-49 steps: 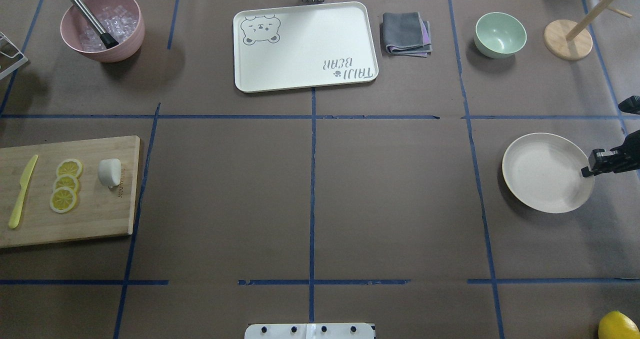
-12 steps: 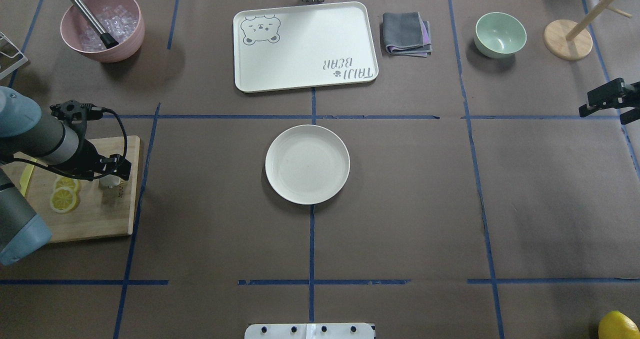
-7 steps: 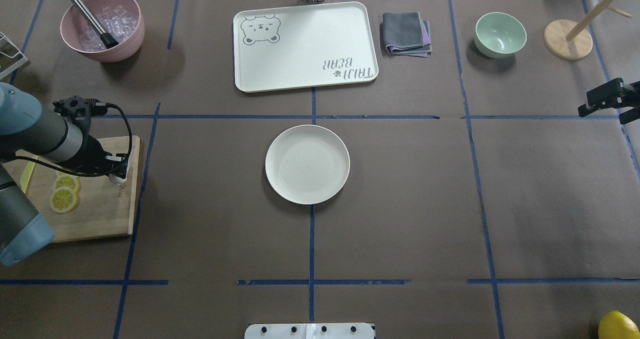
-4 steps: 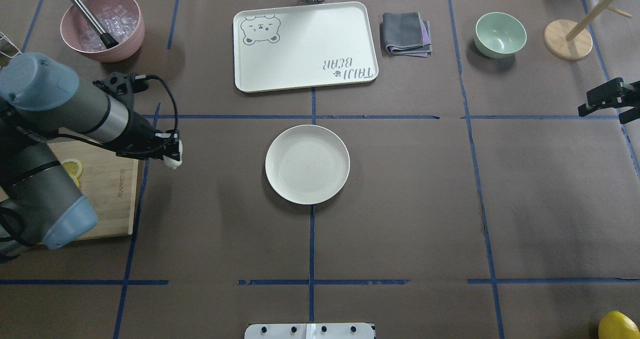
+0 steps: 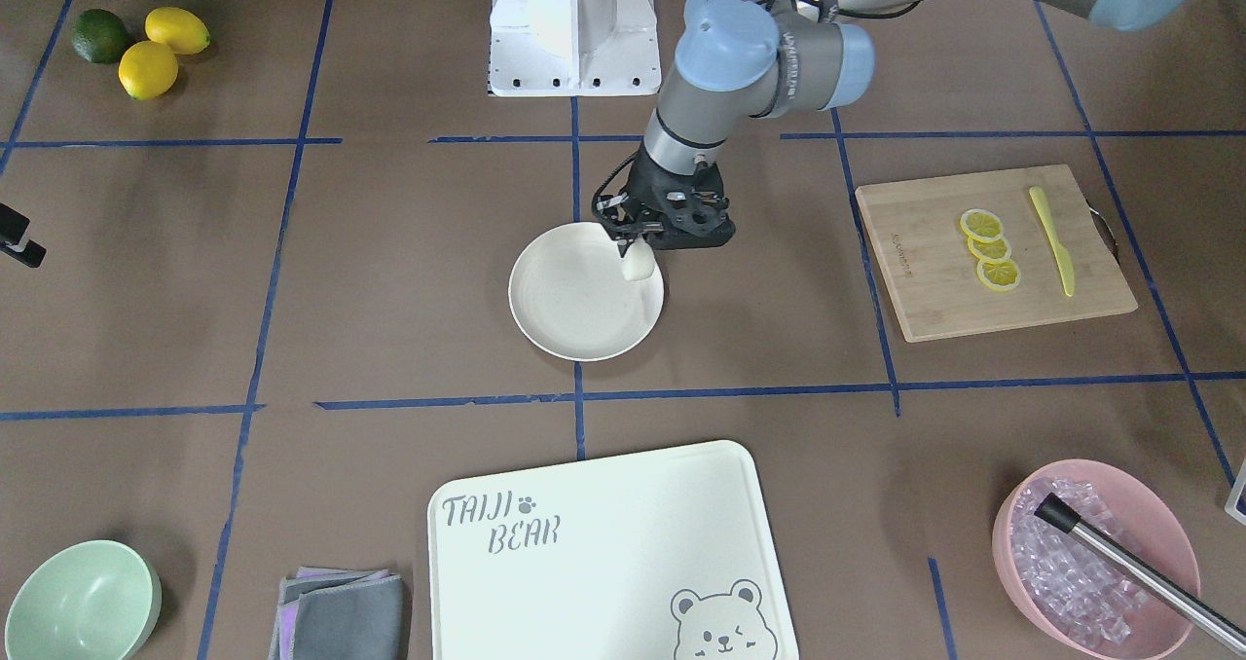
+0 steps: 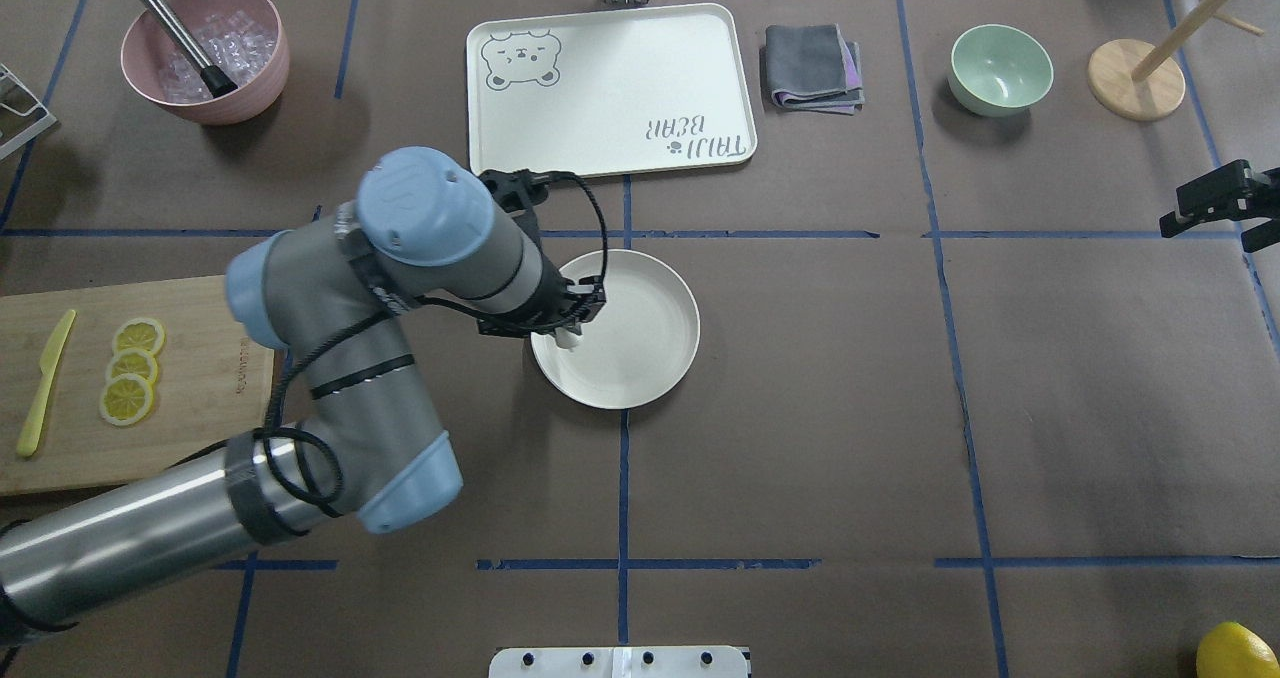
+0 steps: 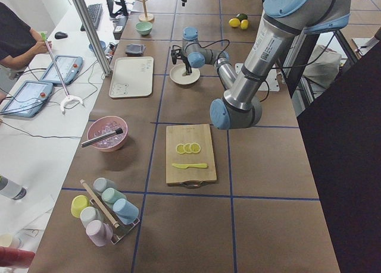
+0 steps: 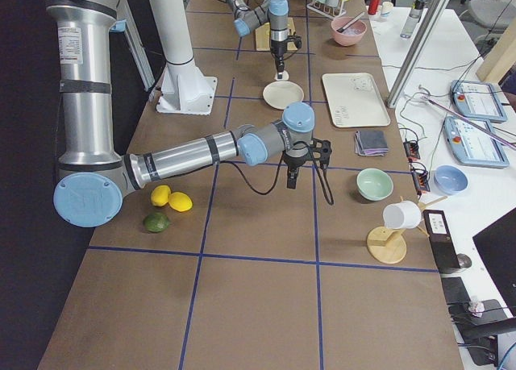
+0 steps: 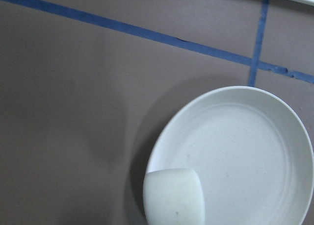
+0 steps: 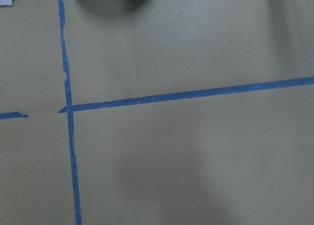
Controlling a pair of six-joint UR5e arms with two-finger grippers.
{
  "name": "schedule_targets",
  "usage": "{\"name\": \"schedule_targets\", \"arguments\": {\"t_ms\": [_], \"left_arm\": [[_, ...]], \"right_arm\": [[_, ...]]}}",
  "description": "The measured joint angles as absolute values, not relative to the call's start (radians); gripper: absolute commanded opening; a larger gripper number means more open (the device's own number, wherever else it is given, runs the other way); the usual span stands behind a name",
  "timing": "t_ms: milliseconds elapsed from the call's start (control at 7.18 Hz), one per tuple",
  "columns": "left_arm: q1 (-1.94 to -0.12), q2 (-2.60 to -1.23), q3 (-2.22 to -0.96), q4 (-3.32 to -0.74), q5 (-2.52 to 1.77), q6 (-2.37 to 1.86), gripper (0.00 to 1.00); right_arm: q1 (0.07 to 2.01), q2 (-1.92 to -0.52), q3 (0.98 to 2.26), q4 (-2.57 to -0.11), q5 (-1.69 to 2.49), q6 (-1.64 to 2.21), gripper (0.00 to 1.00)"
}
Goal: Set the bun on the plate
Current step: 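Carry the white bun with the left gripper over the white plate, then lower the bun onto the plate and open the left gripper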
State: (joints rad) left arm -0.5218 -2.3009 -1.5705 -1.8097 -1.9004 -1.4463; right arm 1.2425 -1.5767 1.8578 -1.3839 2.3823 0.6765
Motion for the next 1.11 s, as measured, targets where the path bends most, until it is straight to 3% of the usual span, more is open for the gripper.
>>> {"name": "schedule_targets", "arguments": {"t_ms": [279, 836, 975, 1115], "left_arm": [[-0.47, -2.447, -1.384, -1.808, -1.813, -1.444, 0.29], [-0.449, -2.482, -1.327, -1.803, -1.767, -1.423, 0.4], [-0.449, -2.479, -1.327, -1.801, -1.759, -1.42, 0.45], [-0.448, -2.475, -1.328, -1.797, -1.753, -1.418, 0.64]], "right_arm": [[1.243, -1.584, 1.858, -1.379, 2.382, 0.676, 1.0], [1.243, -1.584, 1.858, -1.378, 2.382, 0.676, 1.0], [1.243, -1.584, 1.858, -1.378, 2.382, 0.676, 1.0], [1.242, -1.584, 1.857, -1.378, 2.382, 0.676, 1.0]]}}
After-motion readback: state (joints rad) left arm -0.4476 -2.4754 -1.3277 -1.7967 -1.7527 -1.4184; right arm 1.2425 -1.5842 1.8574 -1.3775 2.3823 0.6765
